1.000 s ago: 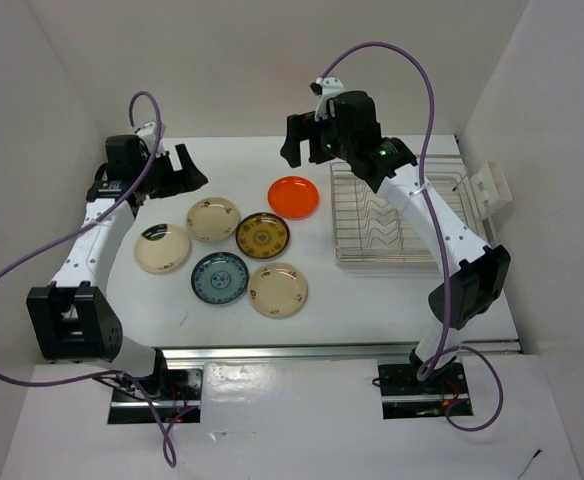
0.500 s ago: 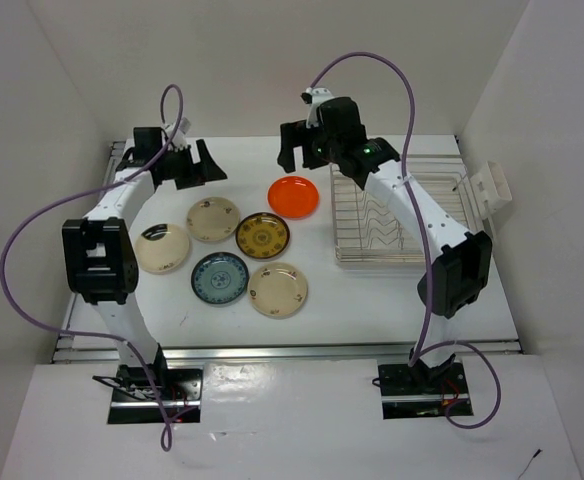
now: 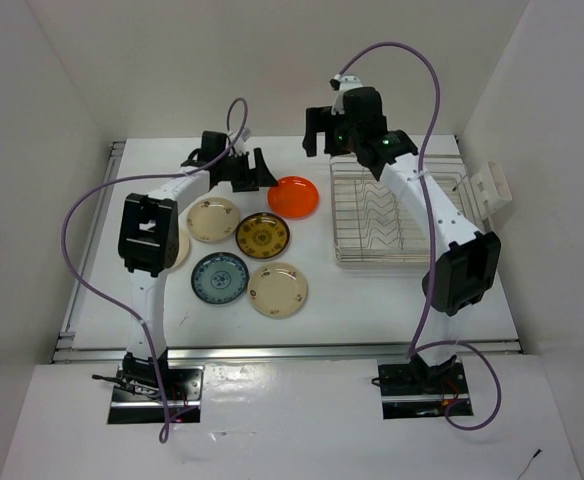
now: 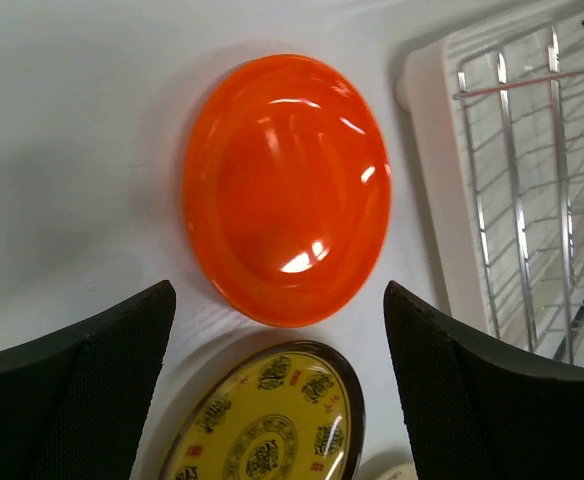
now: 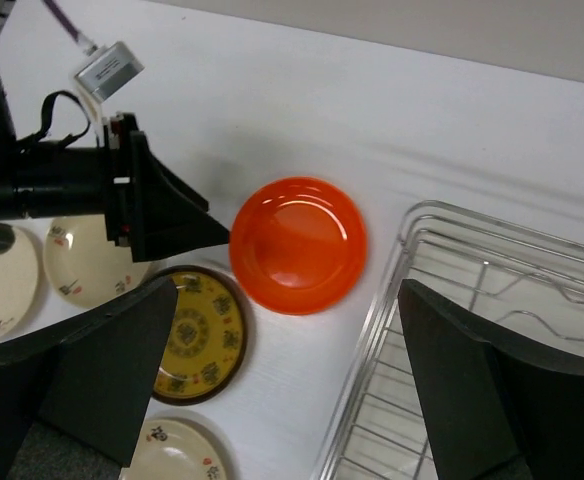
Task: Load the plates into the dish rack
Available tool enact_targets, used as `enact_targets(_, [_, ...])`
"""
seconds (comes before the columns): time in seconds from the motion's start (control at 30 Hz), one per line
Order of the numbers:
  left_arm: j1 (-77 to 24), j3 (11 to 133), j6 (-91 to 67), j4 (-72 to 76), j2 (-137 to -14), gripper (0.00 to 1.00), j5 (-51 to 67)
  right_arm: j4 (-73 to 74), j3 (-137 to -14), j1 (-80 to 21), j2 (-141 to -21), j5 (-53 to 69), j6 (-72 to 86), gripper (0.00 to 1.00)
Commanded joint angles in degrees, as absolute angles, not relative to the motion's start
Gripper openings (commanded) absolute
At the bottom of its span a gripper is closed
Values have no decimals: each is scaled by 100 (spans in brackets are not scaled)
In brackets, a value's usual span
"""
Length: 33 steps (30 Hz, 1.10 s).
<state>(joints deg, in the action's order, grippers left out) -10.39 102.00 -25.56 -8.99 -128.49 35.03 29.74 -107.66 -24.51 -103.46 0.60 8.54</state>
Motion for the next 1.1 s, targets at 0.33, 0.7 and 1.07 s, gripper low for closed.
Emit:
enact_targets(0.33, [-940,10354,-3164,-123,-13631,86,3708,3076,-10468,-1934,-9554,193,923,100])
enact_targets(0.7, [-1125,10459,-3357,-70,-13992,77,3850,3234,-10521,-1934,-9554,88,923,100])
enact_targets(1.07, [-1178,10634,-3411,-298,-14168,0,3551,3234,-10468,-1934,-9501,-18,923,100])
